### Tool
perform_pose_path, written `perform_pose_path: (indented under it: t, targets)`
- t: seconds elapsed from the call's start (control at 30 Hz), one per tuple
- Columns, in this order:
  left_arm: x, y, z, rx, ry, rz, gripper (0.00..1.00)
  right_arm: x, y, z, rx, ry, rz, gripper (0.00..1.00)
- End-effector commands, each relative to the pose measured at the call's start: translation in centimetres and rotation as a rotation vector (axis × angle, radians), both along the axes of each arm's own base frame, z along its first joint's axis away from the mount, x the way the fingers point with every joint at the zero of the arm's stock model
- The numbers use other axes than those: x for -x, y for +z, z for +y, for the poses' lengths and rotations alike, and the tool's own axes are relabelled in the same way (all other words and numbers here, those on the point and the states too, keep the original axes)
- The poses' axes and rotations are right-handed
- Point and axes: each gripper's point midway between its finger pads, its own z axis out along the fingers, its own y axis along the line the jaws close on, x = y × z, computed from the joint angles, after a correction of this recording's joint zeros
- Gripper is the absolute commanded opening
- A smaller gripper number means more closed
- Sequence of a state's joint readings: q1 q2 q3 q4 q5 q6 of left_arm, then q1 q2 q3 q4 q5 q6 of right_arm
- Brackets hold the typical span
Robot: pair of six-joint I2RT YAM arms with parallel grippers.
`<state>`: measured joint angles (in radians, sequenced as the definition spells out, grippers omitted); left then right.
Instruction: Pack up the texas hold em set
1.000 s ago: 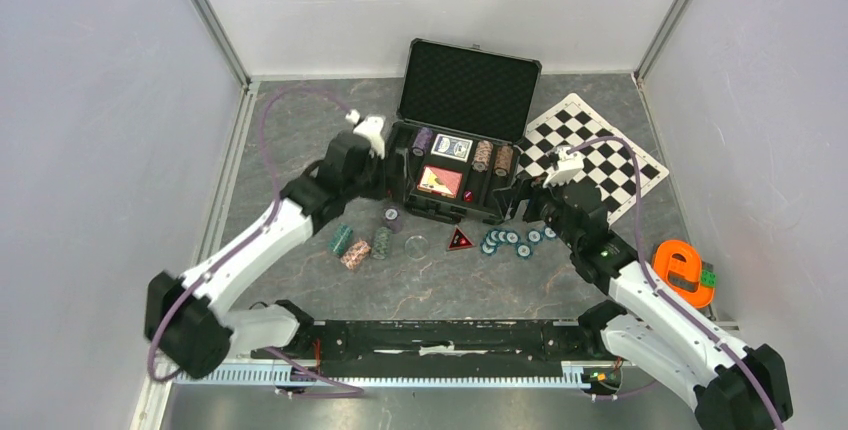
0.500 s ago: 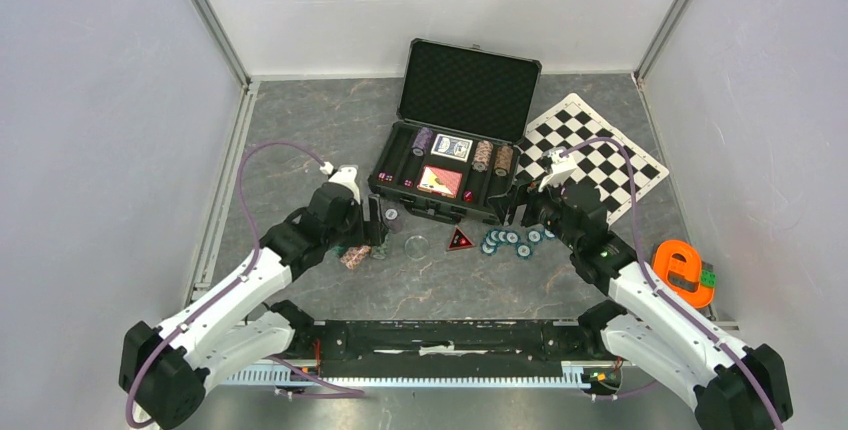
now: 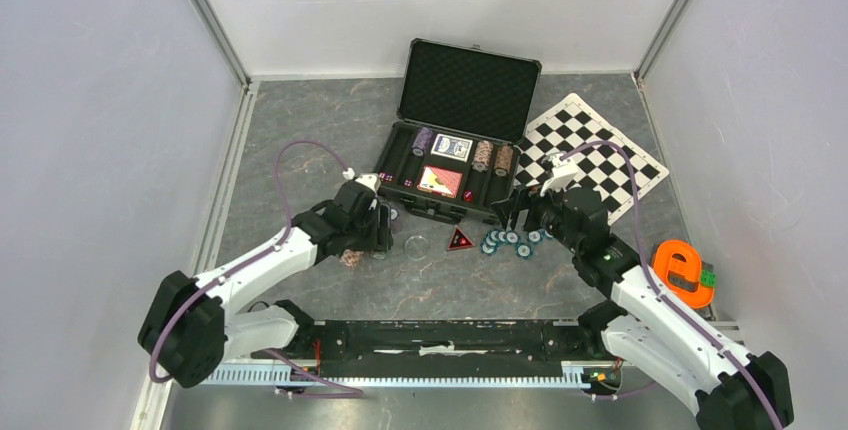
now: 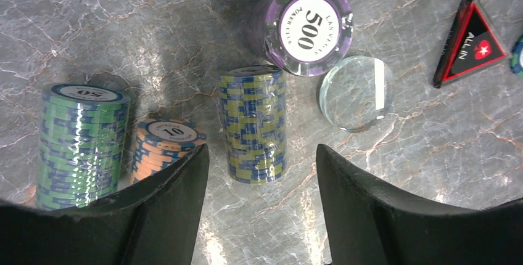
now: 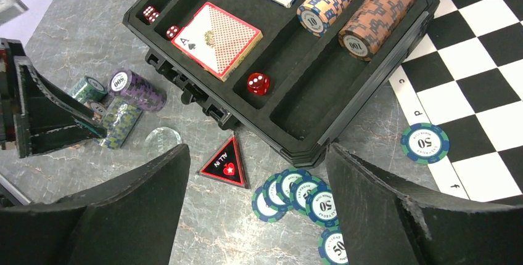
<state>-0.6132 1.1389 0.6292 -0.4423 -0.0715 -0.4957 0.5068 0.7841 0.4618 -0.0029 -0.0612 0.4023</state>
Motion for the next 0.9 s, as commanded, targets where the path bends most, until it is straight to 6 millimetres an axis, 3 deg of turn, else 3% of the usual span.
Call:
perform_pose_path:
  t: [0.0, 0.23, 0.63, 0.87]
  targets:
    - [-1.2, 0.3, -1.1, 0.023, -0.01, -0.027, 0.7, 0.0, 0.0, -0.5, 0.007, -0.024, -0.02, 0.86]
    - [-1.6, -0.4, -1.2, -0.018, -0.022, -0.018, 0.6, -0.1, -0.4, -0.5, 0.014, -0.024, -0.007, 0.86]
    - [-0.7, -3.2, -2.1, -0.069, -0.052, 0.057, 0.58, 0.3, -1.5, -0.9, 0.041, -0.029, 0.02, 0.86]
    - [1.7, -1.5, -2.6, -0.112, -0.085, 0.111, 0.35, 0.1, -1.6, -1.0, 0.048, -0.033, 0.021, 0.86]
